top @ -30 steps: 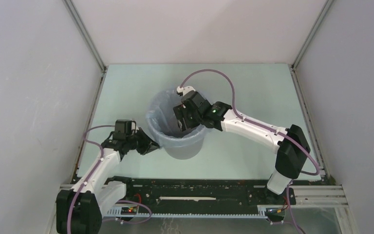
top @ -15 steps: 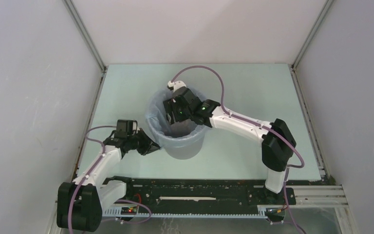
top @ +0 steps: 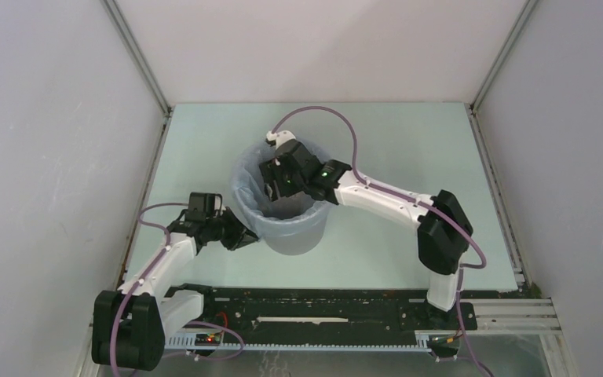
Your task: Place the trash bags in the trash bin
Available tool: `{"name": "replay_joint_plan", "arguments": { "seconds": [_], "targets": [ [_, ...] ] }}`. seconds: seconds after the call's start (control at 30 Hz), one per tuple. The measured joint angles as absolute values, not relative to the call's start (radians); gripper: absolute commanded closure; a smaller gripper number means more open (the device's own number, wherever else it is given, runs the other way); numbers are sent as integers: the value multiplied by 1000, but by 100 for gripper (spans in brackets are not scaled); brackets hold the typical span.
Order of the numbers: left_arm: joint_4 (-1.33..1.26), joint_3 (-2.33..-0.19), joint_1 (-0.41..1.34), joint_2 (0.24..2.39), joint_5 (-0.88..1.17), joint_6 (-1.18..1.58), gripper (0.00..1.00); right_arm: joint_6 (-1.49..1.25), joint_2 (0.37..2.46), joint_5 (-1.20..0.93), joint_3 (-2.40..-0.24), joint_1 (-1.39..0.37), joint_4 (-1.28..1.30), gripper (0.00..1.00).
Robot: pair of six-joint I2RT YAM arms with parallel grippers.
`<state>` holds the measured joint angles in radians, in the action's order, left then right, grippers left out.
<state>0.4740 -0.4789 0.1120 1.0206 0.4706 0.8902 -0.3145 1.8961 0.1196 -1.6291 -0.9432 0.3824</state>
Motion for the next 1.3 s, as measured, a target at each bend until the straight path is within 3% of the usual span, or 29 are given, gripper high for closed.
{"name": "replay_joint_plan", "arguments": {
  "seconds": [0.23,0.57,0.97,1.3],
  "targets": [
    [478,-492,112,1028,471,889,98,-294,1791,113,-1493,-943,374,23],
    [492,-521,112,1036,474,880,97,-301,1961,117,-1485,-952,330,23],
    [504,-551,114,1058,471,851,96,-311,1922,149,-1748,-962,547,18],
    [584,-596,114,1016,382,770,62,-332,1760,98,-1864,-955,719,13]
  ]
}}
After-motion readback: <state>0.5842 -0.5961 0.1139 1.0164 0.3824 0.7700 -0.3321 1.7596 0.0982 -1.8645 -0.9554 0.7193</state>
